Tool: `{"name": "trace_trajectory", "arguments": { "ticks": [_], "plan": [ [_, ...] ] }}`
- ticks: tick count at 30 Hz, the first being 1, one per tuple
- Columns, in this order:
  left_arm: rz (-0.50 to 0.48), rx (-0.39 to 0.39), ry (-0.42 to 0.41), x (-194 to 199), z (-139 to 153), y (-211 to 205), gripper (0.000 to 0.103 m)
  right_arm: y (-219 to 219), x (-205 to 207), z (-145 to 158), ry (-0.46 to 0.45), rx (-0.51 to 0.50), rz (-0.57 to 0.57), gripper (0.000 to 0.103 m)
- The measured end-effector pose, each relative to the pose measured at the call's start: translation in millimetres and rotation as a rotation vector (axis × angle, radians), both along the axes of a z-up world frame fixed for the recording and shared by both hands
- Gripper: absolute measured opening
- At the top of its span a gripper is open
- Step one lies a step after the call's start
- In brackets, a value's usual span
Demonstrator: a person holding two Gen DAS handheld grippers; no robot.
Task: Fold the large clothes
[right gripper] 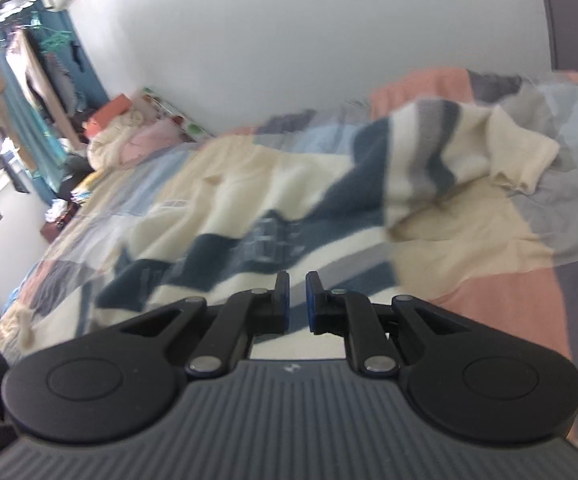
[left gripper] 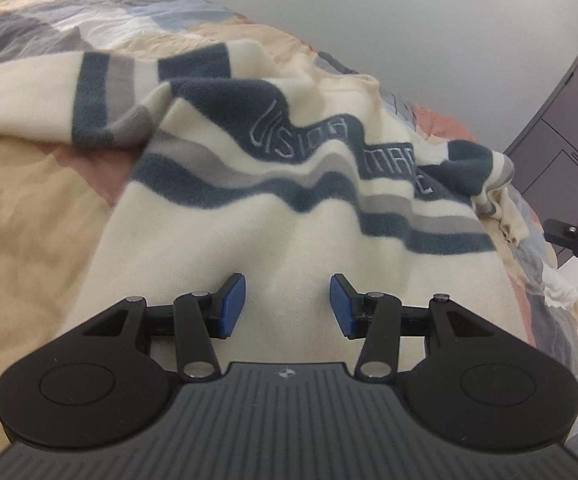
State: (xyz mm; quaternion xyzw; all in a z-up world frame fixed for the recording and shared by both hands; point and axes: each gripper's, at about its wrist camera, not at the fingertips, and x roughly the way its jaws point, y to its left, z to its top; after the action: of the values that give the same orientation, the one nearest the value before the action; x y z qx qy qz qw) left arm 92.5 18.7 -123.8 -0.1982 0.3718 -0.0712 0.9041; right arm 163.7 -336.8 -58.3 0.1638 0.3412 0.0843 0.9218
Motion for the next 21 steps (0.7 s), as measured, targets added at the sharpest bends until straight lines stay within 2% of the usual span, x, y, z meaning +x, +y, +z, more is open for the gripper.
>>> {"name": "trace_trajectory", "arguments": {
  "ticks": [5, 9, 11, 12, 21],
  "plan": [
    [-0.020, 0.055, -0.030, 6.1, 0.2, -11.8, 0.053, -41.3, 32.3, -30.1, 0.068, -0.038, -0.025, 0.013],
    [-0.031, 0.119, -0.041, 12.1, -4.5, -24.6, 0.053, -63.6, 56.7, -45.5, 0.081, -0.113, -0.051, 0.014],
    [-0.032, 0.125, -0.044, 13.6, -6.0, -26.9, 0.053, -76.3, 69.6, -50.5, 0.070, -0.130, -0.081, 0.041],
    [-0.033, 0.130, -0.046, 14.0, -6.3, -27.7, 0.053, -81.9, 76.1, -52.3, 0.057, -0.140, -0.093, 0.064],
    [-0.010, 0.097, -0.042, 25.4, -14.9, -29.6, 0.053, -105.1, 142.1, -89.3, -0.038, -0.479, -0.113, 0.063]
  ]
}}
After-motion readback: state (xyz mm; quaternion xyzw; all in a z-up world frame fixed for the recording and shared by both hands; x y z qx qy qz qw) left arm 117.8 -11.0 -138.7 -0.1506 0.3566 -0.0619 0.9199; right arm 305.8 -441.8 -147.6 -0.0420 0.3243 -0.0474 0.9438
